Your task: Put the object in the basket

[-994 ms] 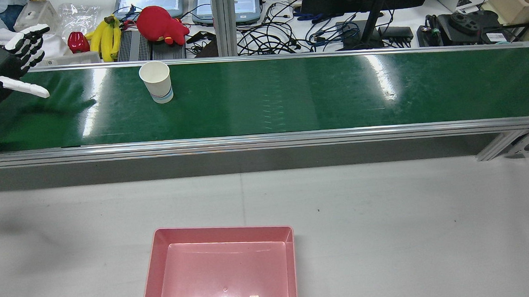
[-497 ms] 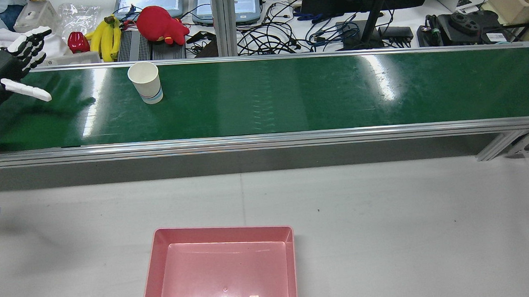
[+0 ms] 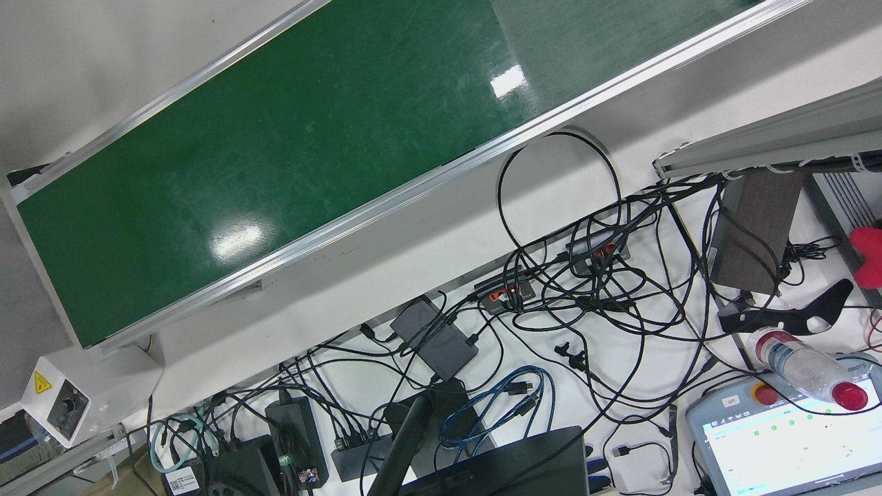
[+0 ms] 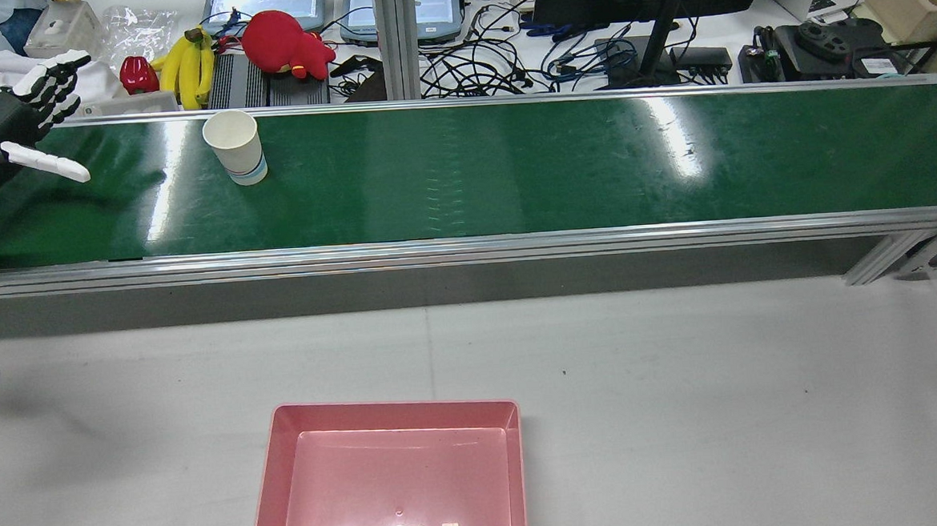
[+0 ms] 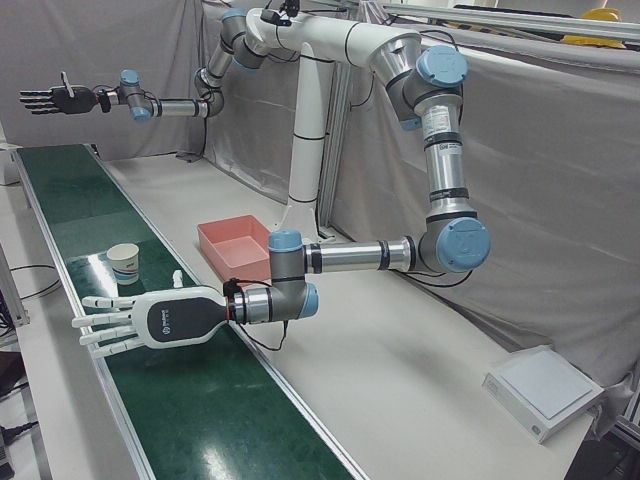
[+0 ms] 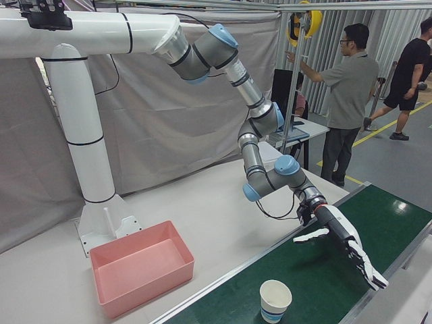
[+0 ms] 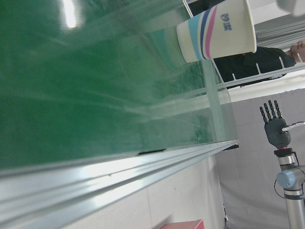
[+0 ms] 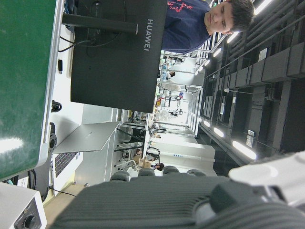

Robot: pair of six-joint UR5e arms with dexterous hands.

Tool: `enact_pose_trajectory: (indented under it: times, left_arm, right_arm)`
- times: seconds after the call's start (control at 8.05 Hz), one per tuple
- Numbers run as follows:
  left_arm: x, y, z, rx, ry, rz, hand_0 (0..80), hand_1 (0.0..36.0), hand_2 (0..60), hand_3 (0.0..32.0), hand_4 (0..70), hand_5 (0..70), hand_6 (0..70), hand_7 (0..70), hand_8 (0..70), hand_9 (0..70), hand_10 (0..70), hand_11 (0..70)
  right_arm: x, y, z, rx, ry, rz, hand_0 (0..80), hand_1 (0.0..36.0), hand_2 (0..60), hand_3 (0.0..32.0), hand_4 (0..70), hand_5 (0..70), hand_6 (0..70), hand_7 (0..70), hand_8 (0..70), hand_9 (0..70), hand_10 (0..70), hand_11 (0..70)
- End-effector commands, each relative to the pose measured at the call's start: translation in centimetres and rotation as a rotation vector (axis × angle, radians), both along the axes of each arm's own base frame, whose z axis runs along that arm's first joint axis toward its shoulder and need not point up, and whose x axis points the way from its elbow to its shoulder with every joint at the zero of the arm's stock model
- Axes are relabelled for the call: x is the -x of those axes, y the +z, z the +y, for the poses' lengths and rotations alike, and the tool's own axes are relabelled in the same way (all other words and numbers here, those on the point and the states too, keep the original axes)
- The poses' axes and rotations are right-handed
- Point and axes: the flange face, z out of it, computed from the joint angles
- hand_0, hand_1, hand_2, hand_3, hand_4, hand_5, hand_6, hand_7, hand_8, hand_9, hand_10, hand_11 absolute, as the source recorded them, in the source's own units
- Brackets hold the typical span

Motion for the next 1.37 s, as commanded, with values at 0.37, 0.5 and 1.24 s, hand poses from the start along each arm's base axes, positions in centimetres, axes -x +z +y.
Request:
enact_pose_trajectory:
  times: [0.37,0.5,1.24]
  left_arm:
    - [-0.1,0.7,0.3,0.008,0.0,-0.013,54.5,10.4,0.0,8.4,0.0,18.2,0.0,0.0,0.0,0.0,2.5,5.6]
    - [-0.8,0.8,0.5,0.009,0.012,-0.014,54.2,10.2,0.0,8.8,0.0,18.0,0.0,0.0,0.0,0.0,2.4,5.4]
    - [-1.1,-0.1,0.1,-0.003,0.024,0.038,53.7,10.4,0.0,8.8,0.0,18.1,0.0,0.0,0.0,0.0,2.6,5.8]
  right_arm:
    - [0.0,0.0,0.0,0.0,0.0,0.0,0.0,0.0,0.0,0.0,0.0,0.0,0.0,0.0,0.0,0.0,0.0,0.0]
    - [0.0,0.0,0.0,0.0,0.0,0.001,0.0,0.0,0.0,0.0,0.0,0.0,0.0,0.0,0.0,0.0,0.0,0.0]
    - [0.0,0.0,0.0,0.0,0.0,0.001,0.0,0.0,0.0,0.0,0.0,0.0,0.0,0.0,0.0,0.0,0.0,0.0]
